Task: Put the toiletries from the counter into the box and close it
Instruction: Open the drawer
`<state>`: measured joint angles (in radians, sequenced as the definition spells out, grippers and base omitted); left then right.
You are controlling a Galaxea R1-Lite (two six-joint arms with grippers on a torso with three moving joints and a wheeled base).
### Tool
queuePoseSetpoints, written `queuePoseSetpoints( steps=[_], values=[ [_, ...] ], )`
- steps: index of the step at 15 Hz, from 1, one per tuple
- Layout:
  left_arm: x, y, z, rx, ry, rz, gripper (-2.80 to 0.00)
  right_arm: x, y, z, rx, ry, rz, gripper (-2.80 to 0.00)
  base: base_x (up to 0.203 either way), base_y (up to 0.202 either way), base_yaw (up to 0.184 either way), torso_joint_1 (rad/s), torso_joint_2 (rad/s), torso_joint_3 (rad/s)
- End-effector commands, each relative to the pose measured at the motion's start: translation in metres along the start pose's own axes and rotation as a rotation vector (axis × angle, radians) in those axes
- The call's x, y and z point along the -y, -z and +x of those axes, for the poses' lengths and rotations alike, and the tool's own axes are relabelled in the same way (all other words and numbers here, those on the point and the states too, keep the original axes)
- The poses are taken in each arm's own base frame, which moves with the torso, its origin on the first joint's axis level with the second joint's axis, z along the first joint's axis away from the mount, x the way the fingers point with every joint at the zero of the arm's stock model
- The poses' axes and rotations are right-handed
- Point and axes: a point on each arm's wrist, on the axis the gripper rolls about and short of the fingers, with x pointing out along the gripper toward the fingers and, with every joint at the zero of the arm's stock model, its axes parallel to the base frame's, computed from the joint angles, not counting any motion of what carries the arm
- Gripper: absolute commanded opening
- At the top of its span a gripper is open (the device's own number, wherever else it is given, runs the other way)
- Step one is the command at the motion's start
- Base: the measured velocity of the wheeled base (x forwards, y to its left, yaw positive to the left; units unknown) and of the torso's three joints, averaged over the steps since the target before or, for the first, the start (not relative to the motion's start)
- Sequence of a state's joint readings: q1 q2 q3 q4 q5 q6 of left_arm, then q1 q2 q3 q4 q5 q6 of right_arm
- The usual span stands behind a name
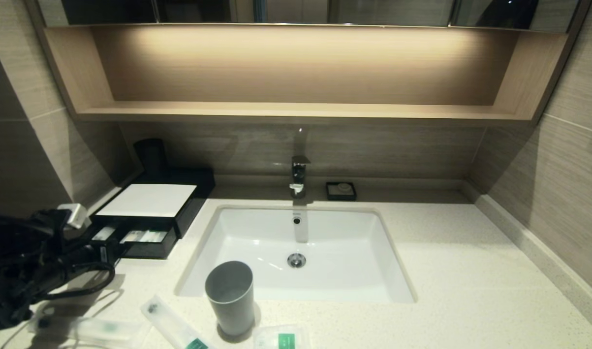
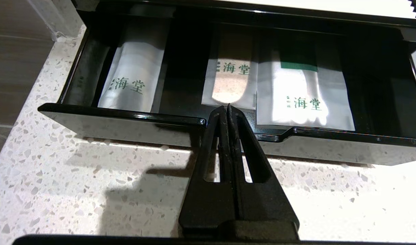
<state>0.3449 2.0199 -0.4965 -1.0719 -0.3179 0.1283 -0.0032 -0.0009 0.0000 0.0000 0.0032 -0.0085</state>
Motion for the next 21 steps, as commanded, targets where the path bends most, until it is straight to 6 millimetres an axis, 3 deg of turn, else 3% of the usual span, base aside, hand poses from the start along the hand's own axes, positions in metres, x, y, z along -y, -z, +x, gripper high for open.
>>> queuePoseSetpoints(
  steps=[1,21],
  values=[
    [0.002,-0.006,-0.007,0.014,0.003,0.005,-2.80,0.000,0.000,0.000,-0.002,0.000,-0.001,-2.80,0.000,0.000,0.000,0.000,0.00,0.000],
    [0.007,-0.015,-0.030,-0.074,0.017,0.006,-2.80,0.000,0.000,0.000,-0.002,0.000,-0.001,-2.80,0.000,0.000,0.000,0.000,0.00,0.000]
  ],
)
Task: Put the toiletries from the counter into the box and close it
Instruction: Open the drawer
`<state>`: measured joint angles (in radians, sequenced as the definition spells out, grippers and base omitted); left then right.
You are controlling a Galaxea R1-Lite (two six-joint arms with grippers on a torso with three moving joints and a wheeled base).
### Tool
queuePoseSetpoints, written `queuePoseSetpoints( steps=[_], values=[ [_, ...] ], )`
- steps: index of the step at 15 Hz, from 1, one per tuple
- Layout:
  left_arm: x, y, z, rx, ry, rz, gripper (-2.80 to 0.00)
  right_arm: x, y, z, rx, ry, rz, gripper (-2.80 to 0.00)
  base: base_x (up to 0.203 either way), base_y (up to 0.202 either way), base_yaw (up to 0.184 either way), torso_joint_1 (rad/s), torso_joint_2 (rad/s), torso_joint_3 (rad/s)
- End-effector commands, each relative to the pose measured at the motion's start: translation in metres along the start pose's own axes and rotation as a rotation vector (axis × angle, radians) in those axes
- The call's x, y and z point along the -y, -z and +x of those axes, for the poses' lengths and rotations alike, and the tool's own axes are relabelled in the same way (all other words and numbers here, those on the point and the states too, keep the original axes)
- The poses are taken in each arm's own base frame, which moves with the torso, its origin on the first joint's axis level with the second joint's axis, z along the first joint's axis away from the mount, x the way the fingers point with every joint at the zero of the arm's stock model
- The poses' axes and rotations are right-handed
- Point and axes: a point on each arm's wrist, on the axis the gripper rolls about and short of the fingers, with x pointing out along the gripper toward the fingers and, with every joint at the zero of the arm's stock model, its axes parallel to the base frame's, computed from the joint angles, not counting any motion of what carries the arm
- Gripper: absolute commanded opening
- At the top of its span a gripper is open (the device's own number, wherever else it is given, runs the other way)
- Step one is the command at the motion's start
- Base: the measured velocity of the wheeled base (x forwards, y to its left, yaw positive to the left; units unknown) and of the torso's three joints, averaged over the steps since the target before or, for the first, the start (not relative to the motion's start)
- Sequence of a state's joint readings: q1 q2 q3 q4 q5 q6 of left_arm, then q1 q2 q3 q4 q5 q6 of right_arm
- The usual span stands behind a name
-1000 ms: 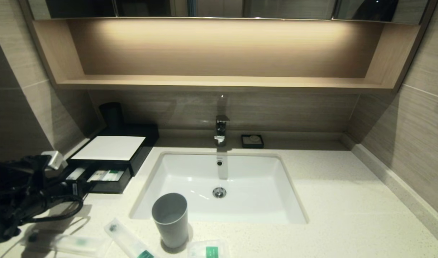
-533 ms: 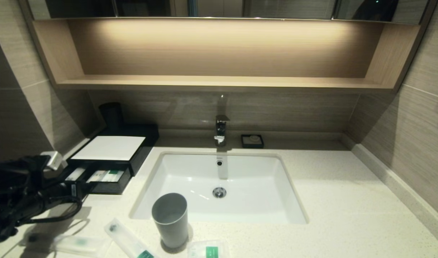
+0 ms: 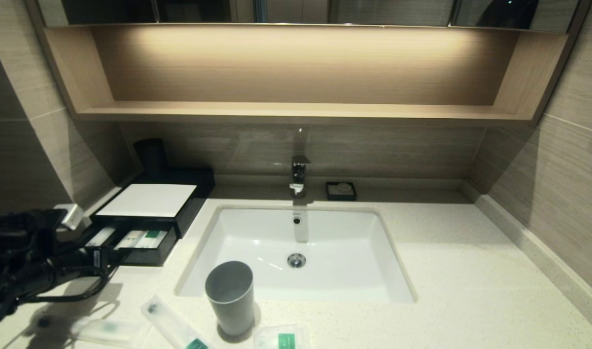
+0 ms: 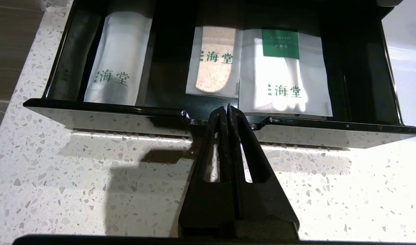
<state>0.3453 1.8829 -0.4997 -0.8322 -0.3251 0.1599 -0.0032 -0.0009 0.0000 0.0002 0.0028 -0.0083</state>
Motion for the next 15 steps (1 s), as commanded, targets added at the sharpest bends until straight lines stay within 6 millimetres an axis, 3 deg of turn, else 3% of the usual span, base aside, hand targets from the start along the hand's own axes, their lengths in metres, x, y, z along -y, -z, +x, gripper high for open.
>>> queuePoseSetpoints(
  steps=[1,7,15],
  values=[
    [0.001,-0.006,-0.008,0.011,-0.003,0.004,-2.80,0.000,0.000,0.000,-0.002,0.000,0.000,-2.80,0.000,0.000,0.000,0.000,0.00,0.000],
    [0.001,-0.016,-0.013,0.039,-0.004,0.004,-2.80,0.000,0.000,0.000,-0.001,-0.001,0.000,-2.80,0.000,0.000,0.000,0.000,0.00,0.000],
    [-0.003,-0.016,0.001,0.028,0.000,0.001,-2.80,0.000,0.000,0.000,-0.002,0.000,0.000,-2.80,0.000,0.000,0.000,0.000,0.00,0.000]
  ],
)
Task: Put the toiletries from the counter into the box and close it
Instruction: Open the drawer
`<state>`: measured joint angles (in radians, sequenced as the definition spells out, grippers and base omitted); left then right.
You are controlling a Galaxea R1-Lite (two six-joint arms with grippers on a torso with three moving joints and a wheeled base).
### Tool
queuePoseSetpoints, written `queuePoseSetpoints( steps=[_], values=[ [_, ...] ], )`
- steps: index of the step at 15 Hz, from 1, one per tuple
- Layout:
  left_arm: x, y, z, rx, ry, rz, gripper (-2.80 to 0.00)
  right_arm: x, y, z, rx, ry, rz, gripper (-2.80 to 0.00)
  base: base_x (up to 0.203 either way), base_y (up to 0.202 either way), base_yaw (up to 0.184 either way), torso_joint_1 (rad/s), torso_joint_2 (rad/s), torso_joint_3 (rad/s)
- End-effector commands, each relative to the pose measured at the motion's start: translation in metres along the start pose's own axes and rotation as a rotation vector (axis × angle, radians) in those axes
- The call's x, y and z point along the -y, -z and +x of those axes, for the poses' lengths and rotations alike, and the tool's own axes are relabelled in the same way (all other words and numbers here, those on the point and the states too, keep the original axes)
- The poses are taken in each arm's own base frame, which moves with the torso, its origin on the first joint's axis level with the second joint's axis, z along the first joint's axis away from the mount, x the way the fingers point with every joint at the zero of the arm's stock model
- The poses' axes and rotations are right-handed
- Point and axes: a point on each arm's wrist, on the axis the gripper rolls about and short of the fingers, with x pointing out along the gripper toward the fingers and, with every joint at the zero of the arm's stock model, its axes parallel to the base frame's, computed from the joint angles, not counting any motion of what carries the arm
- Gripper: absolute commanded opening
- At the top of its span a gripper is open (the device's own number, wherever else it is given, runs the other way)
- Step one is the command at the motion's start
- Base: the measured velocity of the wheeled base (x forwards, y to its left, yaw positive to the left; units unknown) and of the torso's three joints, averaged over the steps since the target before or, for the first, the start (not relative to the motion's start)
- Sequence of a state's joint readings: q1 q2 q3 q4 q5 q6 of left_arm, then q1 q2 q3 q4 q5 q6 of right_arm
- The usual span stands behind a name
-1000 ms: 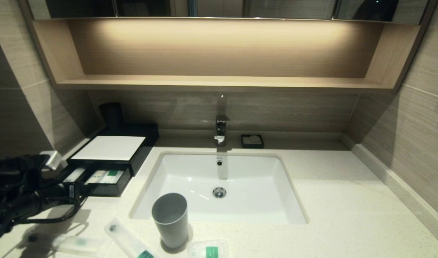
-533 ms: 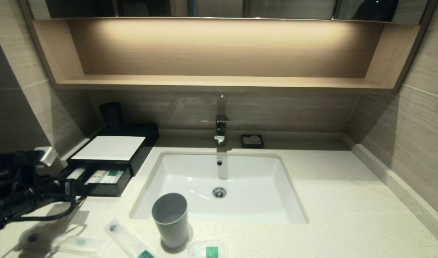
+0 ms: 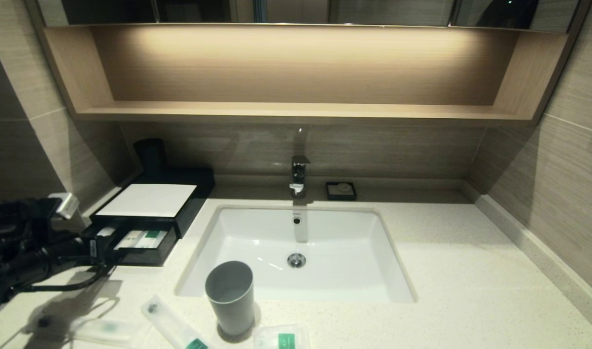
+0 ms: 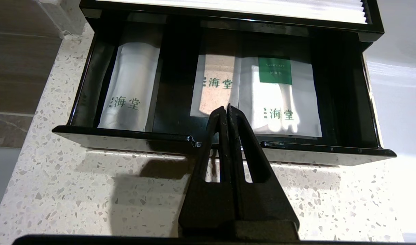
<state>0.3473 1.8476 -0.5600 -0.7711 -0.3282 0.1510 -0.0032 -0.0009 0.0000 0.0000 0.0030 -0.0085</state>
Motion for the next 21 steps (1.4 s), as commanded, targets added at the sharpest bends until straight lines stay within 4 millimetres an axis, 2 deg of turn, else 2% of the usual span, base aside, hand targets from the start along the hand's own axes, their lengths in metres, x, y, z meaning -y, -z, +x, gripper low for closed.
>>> queuePoseSetpoints(
  steps=[1,10,14,21],
  values=[
    [-0.001,0.001,0.007,-0.004,0.006,0.001,-2.80,0.000,0.000,0.000,-0.002,0.000,-0.001,-2.80,0.000,0.000,0.000,0.000,0.00,0.000],
    [0.002,0.005,0.020,-0.041,0.022,0.000,-2.80,0.000,0.000,0.000,-0.002,0.000,-0.001,-2.80,0.000,0.000,0.000,0.000,0.00,0.000],
    [0.005,-0.003,0.008,-0.012,0.018,0.000,-2.80,0.000,0.000,0.000,-0.001,0.000,-0.001,-2.80,0.000,0.000,0.000,0.000,0.00,0.000],
    [0.004,0.001,0.014,-0.069,0.021,-0.018,-2.80,0.000,0.000,0.000,-0.002,0.000,-0.001,-2.80,0.000,0.000,0.000,0.000,0.00,0.000]
  ],
)
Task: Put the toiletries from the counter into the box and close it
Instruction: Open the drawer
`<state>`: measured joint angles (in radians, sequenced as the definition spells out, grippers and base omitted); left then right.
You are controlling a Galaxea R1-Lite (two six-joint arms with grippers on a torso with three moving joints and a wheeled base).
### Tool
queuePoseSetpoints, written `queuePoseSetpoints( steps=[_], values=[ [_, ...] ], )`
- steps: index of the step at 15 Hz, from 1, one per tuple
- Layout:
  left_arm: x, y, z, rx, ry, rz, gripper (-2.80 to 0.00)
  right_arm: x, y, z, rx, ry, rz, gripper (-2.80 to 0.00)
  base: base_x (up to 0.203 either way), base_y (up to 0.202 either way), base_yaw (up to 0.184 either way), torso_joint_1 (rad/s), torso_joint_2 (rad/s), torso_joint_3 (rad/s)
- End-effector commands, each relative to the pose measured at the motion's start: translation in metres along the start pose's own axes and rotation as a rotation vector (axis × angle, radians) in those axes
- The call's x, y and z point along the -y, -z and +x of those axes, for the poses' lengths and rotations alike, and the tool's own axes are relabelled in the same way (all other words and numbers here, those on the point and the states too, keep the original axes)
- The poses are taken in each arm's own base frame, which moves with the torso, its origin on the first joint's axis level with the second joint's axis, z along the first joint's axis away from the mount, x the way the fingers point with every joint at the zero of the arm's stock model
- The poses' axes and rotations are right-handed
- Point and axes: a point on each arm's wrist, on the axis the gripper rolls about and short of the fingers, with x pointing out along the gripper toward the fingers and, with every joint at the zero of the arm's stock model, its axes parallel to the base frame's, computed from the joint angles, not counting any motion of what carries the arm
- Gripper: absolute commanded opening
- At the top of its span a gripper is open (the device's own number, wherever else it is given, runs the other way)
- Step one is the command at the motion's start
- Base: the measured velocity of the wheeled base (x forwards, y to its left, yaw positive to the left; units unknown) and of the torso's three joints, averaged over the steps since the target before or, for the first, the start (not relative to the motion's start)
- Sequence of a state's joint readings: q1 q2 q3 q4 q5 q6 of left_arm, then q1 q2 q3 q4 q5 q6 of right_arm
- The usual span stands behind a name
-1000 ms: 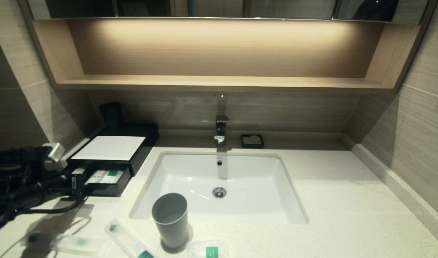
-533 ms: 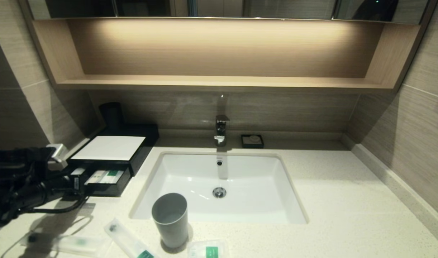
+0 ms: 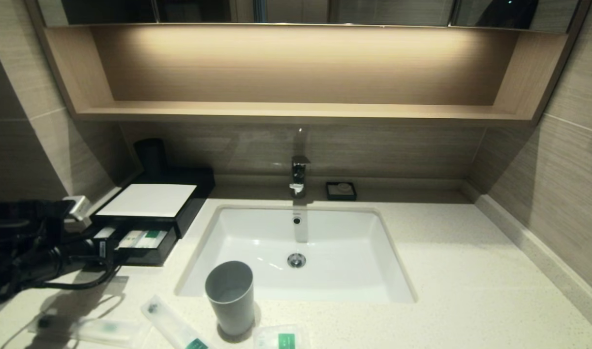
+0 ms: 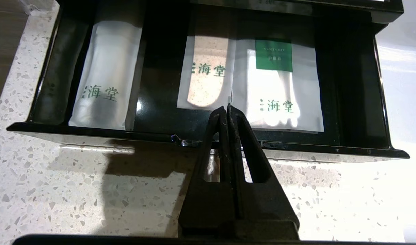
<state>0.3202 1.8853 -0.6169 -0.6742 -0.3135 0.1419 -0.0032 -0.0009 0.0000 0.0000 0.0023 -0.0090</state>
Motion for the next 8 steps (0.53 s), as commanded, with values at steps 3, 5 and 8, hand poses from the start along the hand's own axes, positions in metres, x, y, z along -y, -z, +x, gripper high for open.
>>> queuePoseSetpoints(
  steps=[3,5,8],
  values=[
    [-0.0004,-0.0006,0.0007,0.007,0.001,0.003,-2.80,0.0000,0.0004,0.0002,-0.002,-0.001,0.000,-2.80,0.000,0.000,0.000,0.000,0.00,0.000],
    [-0.0006,0.0003,0.0016,0.003,0.002,0.003,-2.80,0.0000,0.0004,0.0002,-0.002,-0.001,0.000,-2.80,0.000,0.000,0.000,0.000,0.00,0.000],
    [-0.0021,0.0033,0.0074,-0.013,0.002,-0.001,-2.80,0.0000,0.0004,0.0002,-0.002,-0.001,0.000,-2.80,0.000,0.000,0.000,0.000,0.00,0.000]
  ],
)
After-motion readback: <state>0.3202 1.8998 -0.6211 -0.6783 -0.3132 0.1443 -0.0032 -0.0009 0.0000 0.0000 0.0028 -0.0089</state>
